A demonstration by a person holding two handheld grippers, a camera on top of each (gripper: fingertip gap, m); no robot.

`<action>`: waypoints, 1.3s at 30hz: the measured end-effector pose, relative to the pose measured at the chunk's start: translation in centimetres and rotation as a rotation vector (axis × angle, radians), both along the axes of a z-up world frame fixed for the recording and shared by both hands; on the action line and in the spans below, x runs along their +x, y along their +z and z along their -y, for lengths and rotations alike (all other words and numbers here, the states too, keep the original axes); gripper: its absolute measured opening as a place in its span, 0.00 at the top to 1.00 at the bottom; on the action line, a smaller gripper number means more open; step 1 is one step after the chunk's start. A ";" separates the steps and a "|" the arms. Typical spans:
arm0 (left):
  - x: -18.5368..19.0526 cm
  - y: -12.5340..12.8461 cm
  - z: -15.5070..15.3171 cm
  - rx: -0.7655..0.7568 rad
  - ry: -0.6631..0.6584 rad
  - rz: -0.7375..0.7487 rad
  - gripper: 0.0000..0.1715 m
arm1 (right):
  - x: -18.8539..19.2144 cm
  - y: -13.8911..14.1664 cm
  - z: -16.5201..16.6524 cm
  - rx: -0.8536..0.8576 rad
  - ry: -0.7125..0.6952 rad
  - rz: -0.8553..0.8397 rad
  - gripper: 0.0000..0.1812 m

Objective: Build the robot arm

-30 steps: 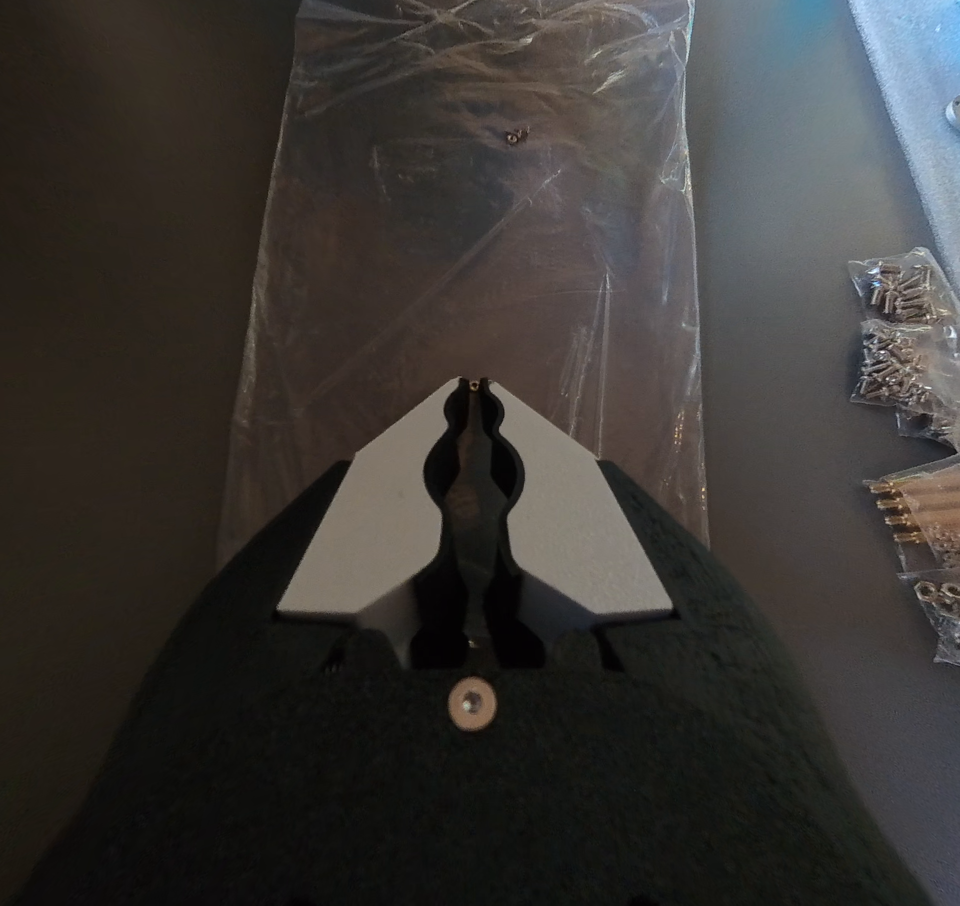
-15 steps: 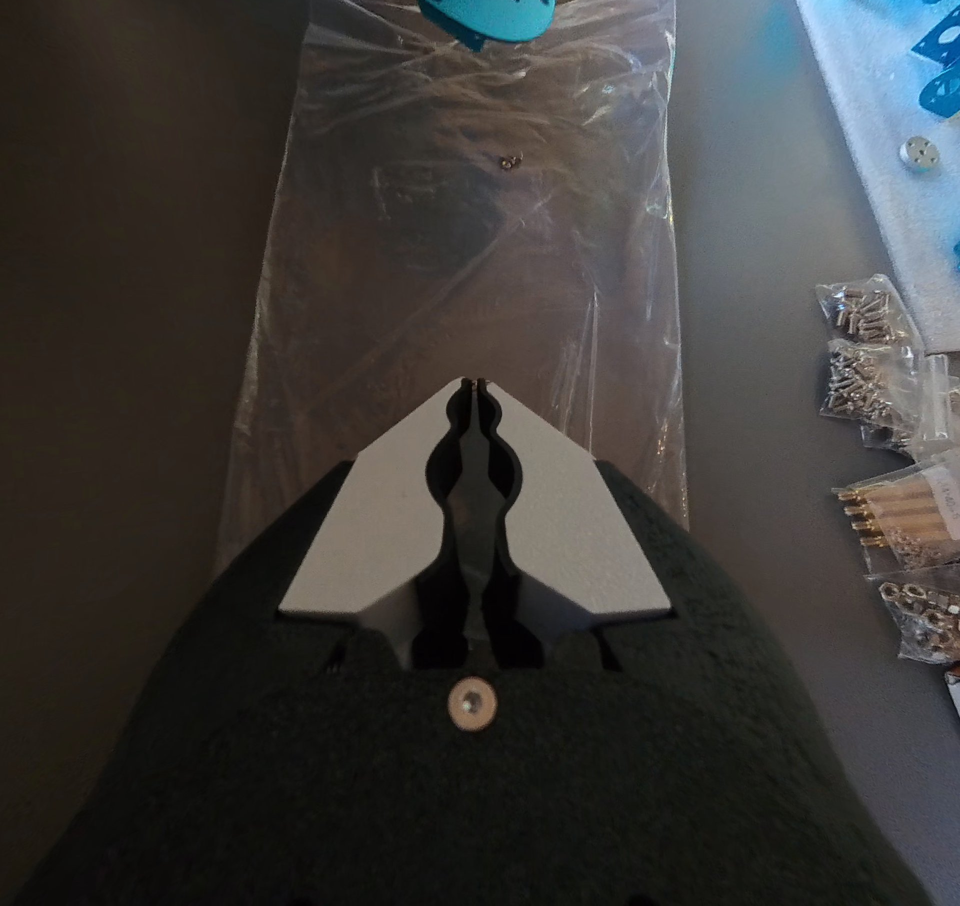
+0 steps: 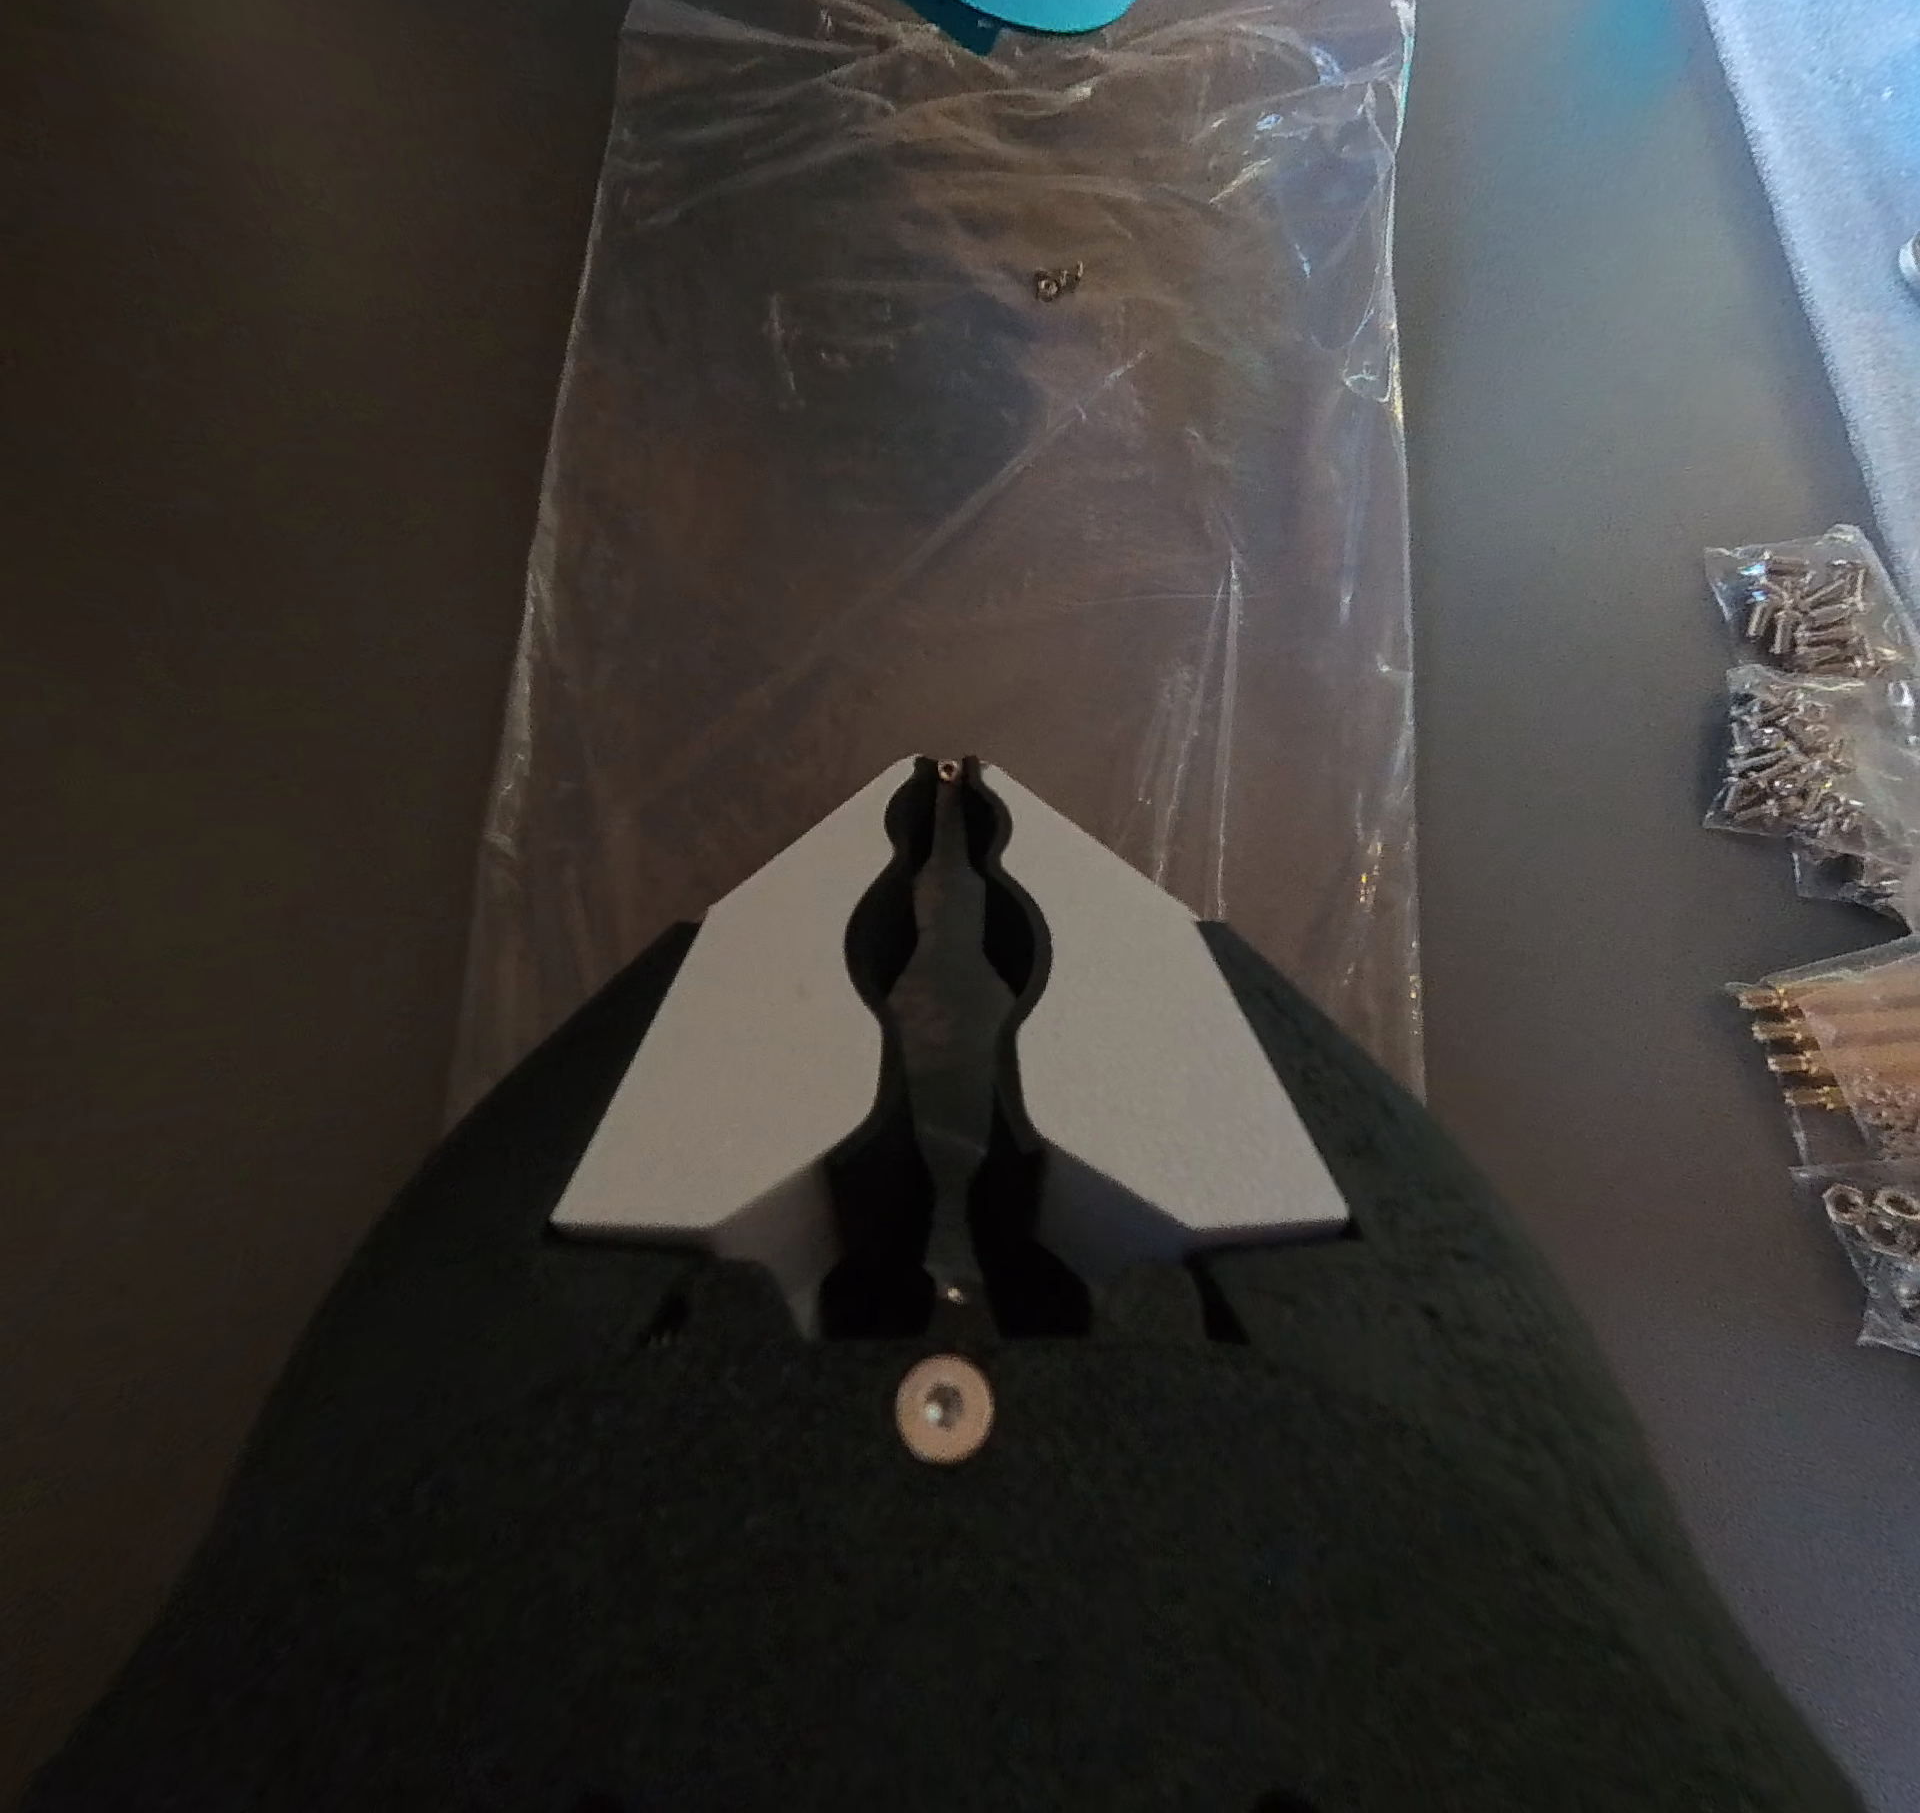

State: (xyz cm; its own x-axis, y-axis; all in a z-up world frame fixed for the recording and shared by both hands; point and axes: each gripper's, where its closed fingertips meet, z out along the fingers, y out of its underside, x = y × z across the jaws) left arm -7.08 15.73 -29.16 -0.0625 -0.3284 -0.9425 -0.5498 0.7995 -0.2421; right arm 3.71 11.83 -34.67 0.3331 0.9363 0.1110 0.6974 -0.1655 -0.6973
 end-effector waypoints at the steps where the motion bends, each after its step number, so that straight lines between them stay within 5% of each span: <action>1: 0.0 0.0 0.0 -0.001 0.000 0.000 0.99 | 0.0 0.0 0.0 0.003 0.001 -0.001 0.98; 21: 0.3 0.2 0.4 0.028 -0.015 0.007 0.99 | -0.6 1.2 -0.3 0.072 -0.005 -0.035 0.99; 29: 0.9 -0.1 1.4 0.141 -0.039 -0.010 0.99 | -6.6 6.8 -0.4 0.066 0.078 -0.254 0.99; 39: 1.4 -0.2 2.6 0.192 -0.071 -0.018 0.99 | -10.4 6.9 -1.2 0.043 0.111 -0.258 0.99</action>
State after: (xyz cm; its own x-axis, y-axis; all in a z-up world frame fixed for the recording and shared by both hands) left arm -5.69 13.15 -29.36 -0.0967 -0.1372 -0.9858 -0.4937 0.8667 -0.0722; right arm -6.66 13.05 -27.81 0.2516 0.9648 0.0762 0.5082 -0.0647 -0.8588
